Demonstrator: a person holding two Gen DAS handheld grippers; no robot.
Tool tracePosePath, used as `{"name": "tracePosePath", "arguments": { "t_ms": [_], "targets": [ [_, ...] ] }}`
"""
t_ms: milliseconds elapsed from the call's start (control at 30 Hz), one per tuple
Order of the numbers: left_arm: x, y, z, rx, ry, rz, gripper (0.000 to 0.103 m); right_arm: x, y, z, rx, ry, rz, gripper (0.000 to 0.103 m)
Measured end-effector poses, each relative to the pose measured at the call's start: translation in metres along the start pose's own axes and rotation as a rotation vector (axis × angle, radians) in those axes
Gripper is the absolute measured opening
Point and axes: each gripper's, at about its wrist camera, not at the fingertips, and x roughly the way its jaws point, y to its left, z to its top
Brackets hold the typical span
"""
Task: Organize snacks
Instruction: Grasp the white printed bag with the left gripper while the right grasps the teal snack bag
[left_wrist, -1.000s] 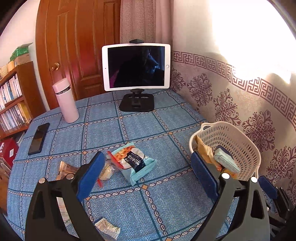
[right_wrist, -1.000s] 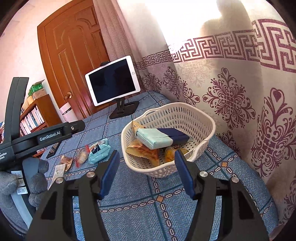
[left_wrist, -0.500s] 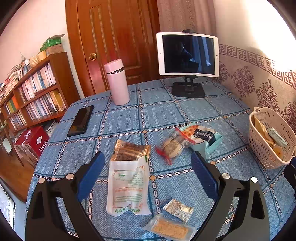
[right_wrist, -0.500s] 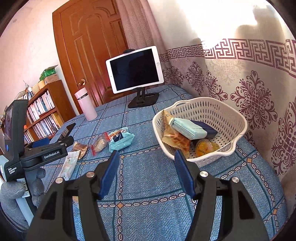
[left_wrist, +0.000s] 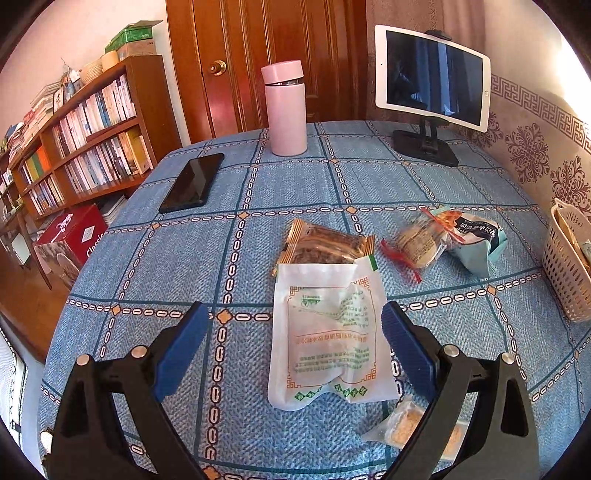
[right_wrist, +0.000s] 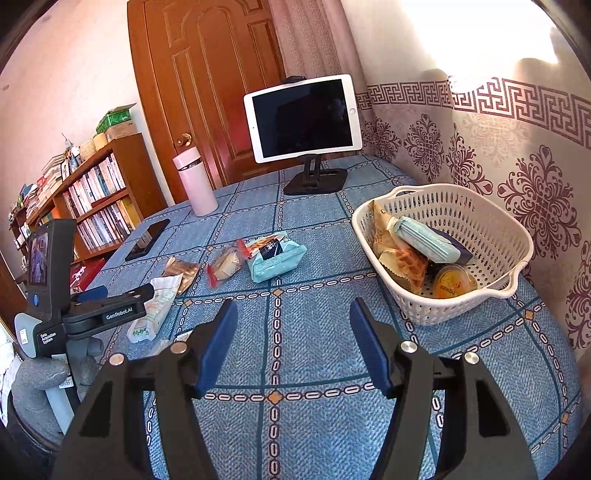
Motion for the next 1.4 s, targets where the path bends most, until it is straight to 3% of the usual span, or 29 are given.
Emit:
{"name": "tracePosePath", "arguments": {
  "t_ms": [300,467,700,900,1033,1200,1300,1367,1400],
  "targets": [
    [0.029,0.007,-0.009,-0.034,0.081,-0.058,0.096,0.009,0.004,-0.004,-0.010,0.034,0.010,0.064],
    [0.040,0.008,-0.009,-0.053,0.130,-0.126,0.096,0.016,0.007,-0.006,-0.016,0.055,0.019,0.064],
    [0.033,0.010,-0.008,-0.059,0.112,-0.157,0.096,0.021,0.009,-0.008,-0.020,0.071,0.022,0.064],
    [0.025,0.004,-0.005,-0.046,0.102,-0.244,0.096,0.024,0.011,-0.010,-0.021,0.080,0.026,0.064],
    [0.030,-0.007,-0.005,0.019,0.106,-0.189,0.098,0.025,0.013,-0.010,-0.027,0.083,0.027,0.064],
    [0.041,0.000,-0.008,-0.010,0.139,-0.159,0.098,0.027,0.013,-0.010,-0.029,0.089,0.024,0.064],
    [0.043,0.006,-0.008,-0.024,0.135,-0.168,0.088,0.030,0.016,-0.010,-0.037,0.095,0.025,0.064],
    [0.041,0.005,-0.008,-0.006,0.124,-0.177,0.069,0.033,0.019,-0.010,-0.046,0.102,0.030,0.064],
    [0.040,0.005,-0.008,-0.003,0.116,-0.166,0.066,0.035,0.020,-0.009,-0.048,0.109,0.038,0.064]
  ]
}}
